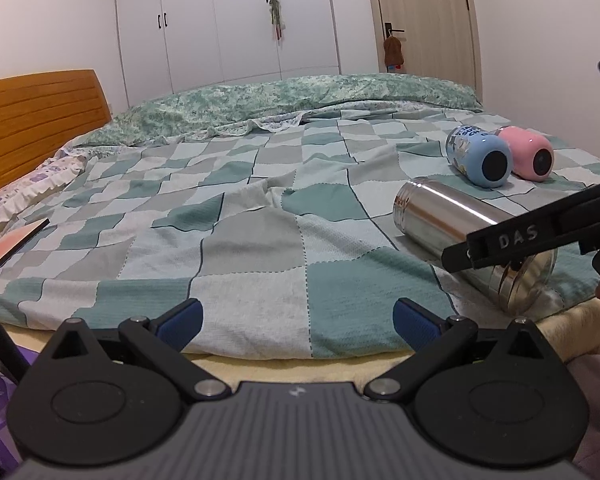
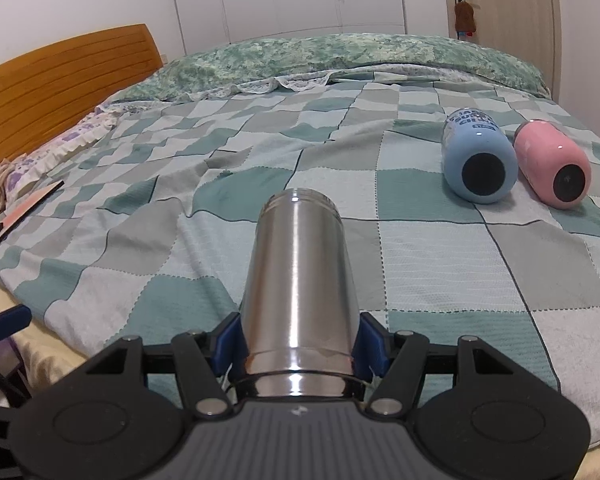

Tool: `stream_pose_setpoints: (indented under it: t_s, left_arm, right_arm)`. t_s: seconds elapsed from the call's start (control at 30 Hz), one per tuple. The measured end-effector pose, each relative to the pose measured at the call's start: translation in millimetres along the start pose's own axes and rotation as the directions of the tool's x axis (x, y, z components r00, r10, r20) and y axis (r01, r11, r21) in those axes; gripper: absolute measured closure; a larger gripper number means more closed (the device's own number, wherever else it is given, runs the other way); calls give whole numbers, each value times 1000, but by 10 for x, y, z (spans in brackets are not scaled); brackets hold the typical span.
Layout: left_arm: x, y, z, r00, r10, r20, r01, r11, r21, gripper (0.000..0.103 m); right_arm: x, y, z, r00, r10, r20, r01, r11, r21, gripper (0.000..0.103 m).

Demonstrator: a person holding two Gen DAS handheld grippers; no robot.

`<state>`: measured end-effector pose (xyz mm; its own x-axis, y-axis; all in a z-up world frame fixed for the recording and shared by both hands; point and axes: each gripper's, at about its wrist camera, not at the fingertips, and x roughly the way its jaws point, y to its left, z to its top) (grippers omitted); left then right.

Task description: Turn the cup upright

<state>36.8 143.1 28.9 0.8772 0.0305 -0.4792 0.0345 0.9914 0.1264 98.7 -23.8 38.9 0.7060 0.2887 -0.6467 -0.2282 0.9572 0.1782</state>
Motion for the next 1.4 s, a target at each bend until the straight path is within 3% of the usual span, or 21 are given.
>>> stream_pose_setpoints:
  t_s: [0.1, 0.33, 0.6, 0.9, 1.13, 1.4]
  left_arm:
    - [-11, -8, 23, 1000, 4, -2, -4, 1000, 4, 0]
    - [-100, -71, 111, 1000, -1, 9, 0, 1000, 21, 0]
    - [-200, -248, 361, 1000, -14, 8, 15, 999, -35, 0]
    - [-139, -732, 688, 998, -61, -13, 60, 997, -51, 0]
    - [246, -1118, 921, 990, -39, -132, 33, 998, -49, 0]
    - [810, -1243, 1117, 952, -16, -307, -13, 996, -92, 0]
  right_arm:
    - [-77, -44, -3, 999, 25, 37, -25, 1000, 10, 18]
    - [-358, -142, 20, 990, 64, 126, -65, 998, -2, 2]
    - [-761, -522, 148, 971, 37, 236, -24, 998, -55, 0]
    - [-884, -1113, 113, 965, 3, 262, 29, 993, -117, 0]
    - [-784, -1457, 71, 968, 6, 252, 38, 985, -170, 0]
    - [-477, -1707, 167, 972, 43, 233, 12, 974, -227, 0]
